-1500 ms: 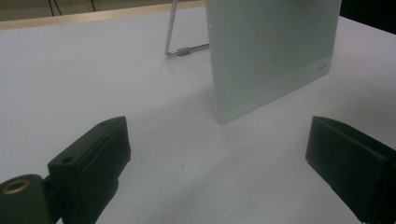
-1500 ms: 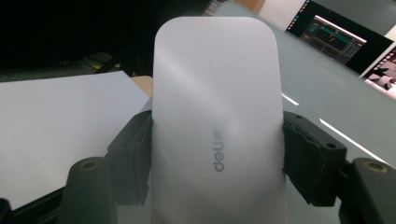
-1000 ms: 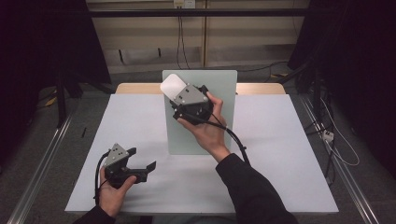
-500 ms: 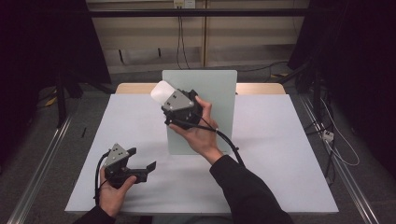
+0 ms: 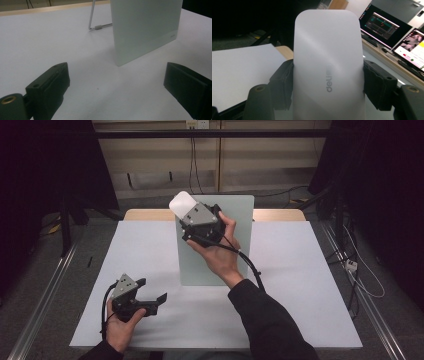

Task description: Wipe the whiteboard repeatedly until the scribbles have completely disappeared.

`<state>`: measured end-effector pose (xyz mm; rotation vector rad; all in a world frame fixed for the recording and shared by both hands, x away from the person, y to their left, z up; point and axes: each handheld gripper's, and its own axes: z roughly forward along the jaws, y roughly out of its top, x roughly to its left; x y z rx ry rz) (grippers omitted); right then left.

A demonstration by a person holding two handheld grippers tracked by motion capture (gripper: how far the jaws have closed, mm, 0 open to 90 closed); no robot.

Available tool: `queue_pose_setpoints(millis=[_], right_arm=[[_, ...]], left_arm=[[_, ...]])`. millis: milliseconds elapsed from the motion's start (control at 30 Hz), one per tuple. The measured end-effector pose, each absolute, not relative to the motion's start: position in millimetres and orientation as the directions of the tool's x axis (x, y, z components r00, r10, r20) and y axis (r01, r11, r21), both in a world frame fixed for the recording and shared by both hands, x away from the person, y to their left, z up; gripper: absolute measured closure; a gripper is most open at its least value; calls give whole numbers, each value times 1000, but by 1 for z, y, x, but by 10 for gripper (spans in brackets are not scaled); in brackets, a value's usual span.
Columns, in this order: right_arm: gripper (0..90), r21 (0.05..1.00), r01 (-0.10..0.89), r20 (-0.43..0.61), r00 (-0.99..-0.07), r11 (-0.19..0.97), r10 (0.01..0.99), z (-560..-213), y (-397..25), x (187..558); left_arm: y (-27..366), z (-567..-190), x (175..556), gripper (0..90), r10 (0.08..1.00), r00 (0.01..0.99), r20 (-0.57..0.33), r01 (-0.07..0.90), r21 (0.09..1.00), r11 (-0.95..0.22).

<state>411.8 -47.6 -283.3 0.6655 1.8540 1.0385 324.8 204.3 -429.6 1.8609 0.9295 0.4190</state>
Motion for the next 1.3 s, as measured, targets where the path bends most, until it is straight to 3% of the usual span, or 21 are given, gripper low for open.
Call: queue_pose_setpoints(millis=[167, 467, 633, 1033, 1300], right_arm=[[316, 841, 22, -473, -455, 540, 755, -288, -43, 410], [316, 806, 30, -472, -573, 592, 671, -329, -18, 397], [316, 802, 30, -469, -588, 597, 659, -334, -15, 395], [316, 846, 35, -458, -462, 532, 760, -300, -61, 403], [316, 848, 50, -455, -443, 528, 772, -309, -81, 396]], left_arm=[[204, -430, 325, 63, 751, 652, -105, 414, 879, -236], [204, -430, 325, 63, 753, 649, -106, 415, 879, -234], [204, -430, 325, 63, 753, 650, -105, 413, 880, -234], [204, -429, 324, 63, 753, 650, -106, 415, 879, -235], [202, -430, 325, 63, 749, 655, -100, 411, 879, -241]])
